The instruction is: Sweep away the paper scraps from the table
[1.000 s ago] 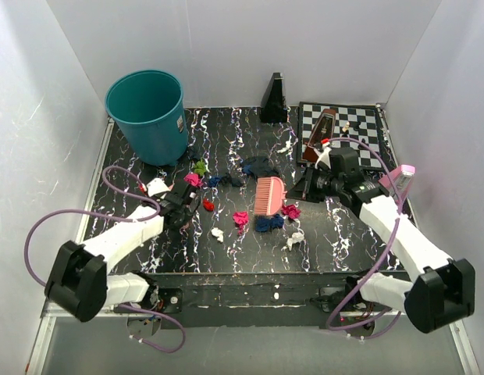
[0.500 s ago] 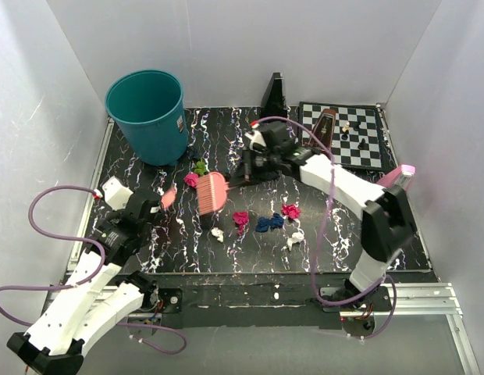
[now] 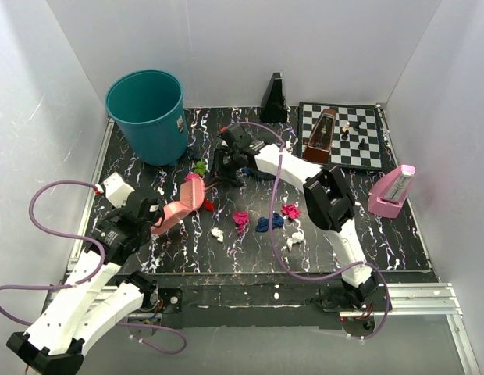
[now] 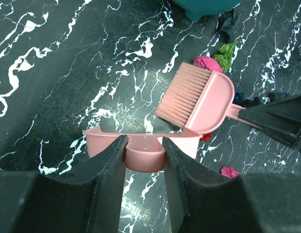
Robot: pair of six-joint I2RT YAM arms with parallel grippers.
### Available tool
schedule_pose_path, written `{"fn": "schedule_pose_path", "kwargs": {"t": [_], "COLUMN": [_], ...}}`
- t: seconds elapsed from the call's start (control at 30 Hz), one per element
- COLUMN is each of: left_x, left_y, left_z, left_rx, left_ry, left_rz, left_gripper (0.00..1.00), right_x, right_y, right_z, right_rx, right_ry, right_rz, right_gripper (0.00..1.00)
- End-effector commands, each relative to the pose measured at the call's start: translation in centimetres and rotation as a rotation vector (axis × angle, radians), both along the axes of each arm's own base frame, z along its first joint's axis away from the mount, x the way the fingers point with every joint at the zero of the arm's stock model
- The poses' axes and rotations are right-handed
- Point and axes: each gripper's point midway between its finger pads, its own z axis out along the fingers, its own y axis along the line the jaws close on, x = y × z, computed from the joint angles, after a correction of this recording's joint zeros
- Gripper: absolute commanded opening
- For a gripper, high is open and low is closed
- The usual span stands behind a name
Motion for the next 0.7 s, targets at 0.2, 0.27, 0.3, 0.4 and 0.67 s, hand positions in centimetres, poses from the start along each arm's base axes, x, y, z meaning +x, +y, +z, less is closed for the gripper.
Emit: {"fn": "schedule_pose_path", "kwargs": {"t": [0.2, 0.27, 0.3, 0.4, 0.67], "left_x": [1.1, 1.3, 1.3, 1.4, 1.0], "left_y": [-1.1, -1.3, -1.4, -1.4, -0.3], "left_z": [0.5, 0.2, 0.2, 0.0, 0.2], "left_rx": [-0.014, -0.017, -0.020, -0.013, 0.017], "left_ry": [-0.031, -0.028, -0.029, -0.018, -0.011], "left_rz": [-0.038, -0.045, -0.047, -0.051, 0.003], "left_gripper": [0.33, 0.33, 0.33, 0.32, 0.31], "right_x": [3.0, 2.0, 1.0, -2.7, -12.8], "right_y": [-10.4, -10.7, -10.5, -9.3, -7.4], "right_z": [4.3, 6.4, 7.4, 10.3, 8.7], "right_rx": [-0.044, -0.049, -0.037, 0.057, 0.071], "right_ry": [-0.114, -0.163, -0.162, -0.178, -0.058], "right_rz": [-0.075, 0.013, 0.060, 0.208, 0.469], "right_gripper": [0.01, 0.01, 0.01, 0.01, 0.01]}}
